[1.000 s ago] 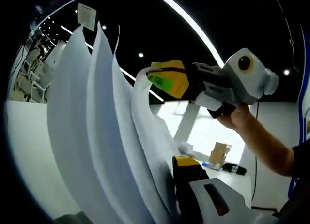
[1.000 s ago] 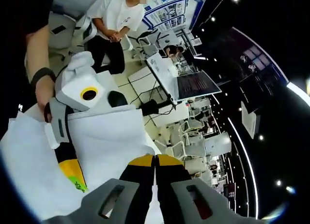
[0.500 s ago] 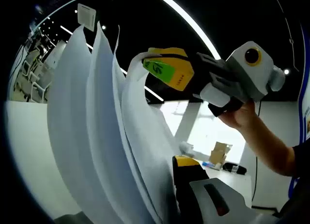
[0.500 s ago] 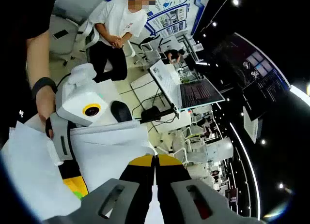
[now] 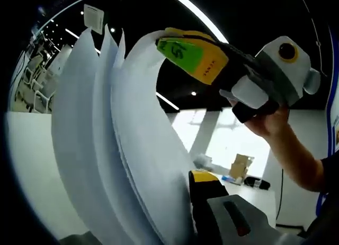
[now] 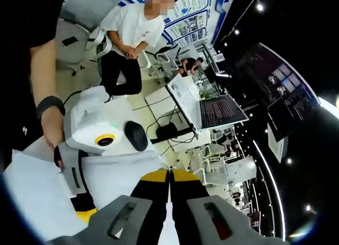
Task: Organize the stack of printing papers by aligning and flattening the scattered papers on the table
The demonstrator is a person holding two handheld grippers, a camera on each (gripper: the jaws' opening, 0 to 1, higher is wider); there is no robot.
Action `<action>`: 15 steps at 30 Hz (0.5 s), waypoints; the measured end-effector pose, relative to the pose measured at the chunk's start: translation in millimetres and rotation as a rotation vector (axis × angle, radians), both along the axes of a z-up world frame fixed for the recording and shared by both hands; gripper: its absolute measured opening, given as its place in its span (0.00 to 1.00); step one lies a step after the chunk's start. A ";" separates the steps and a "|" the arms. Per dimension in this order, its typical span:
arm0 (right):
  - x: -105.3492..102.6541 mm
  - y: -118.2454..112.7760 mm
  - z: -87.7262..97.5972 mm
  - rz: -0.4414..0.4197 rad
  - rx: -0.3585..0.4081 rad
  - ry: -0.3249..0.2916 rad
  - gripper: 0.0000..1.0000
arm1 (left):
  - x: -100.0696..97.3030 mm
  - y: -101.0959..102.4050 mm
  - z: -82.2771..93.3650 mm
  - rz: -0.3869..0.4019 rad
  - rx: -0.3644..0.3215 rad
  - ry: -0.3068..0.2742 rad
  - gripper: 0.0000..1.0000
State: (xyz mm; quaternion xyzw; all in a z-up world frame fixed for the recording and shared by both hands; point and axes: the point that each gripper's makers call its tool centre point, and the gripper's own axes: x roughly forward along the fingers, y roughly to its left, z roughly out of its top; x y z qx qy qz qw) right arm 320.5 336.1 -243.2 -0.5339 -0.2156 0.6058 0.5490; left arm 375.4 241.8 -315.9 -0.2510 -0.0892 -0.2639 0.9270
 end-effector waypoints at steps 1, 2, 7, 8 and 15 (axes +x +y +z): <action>-0.2 -0.1 -1.3 0.000 -0.005 -0.004 0.00 | -0.1 0.2 -0.2 0.001 0.001 0.000 0.13; 1.1 0.5 -3.2 -0.002 -0.010 -0.011 0.00 | 0.1 0.6 -1.1 0.005 0.010 0.000 0.13; 6.0 -0.8 -5.4 -0.011 -0.015 0.002 0.00 | 0.2 -2.0 -4.8 0.015 0.058 0.003 0.09; 6.4 -1.1 -5.6 -0.012 -0.014 0.007 0.00 | 0.4 -2.2 -5.4 0.016 0.065 0.003 0.09; 9.3 -2.4 -2.1 -0.023 0.001 0.020 0.06 | -2.0 -2.2 -4.9 0.012 0.049 0.007 0.07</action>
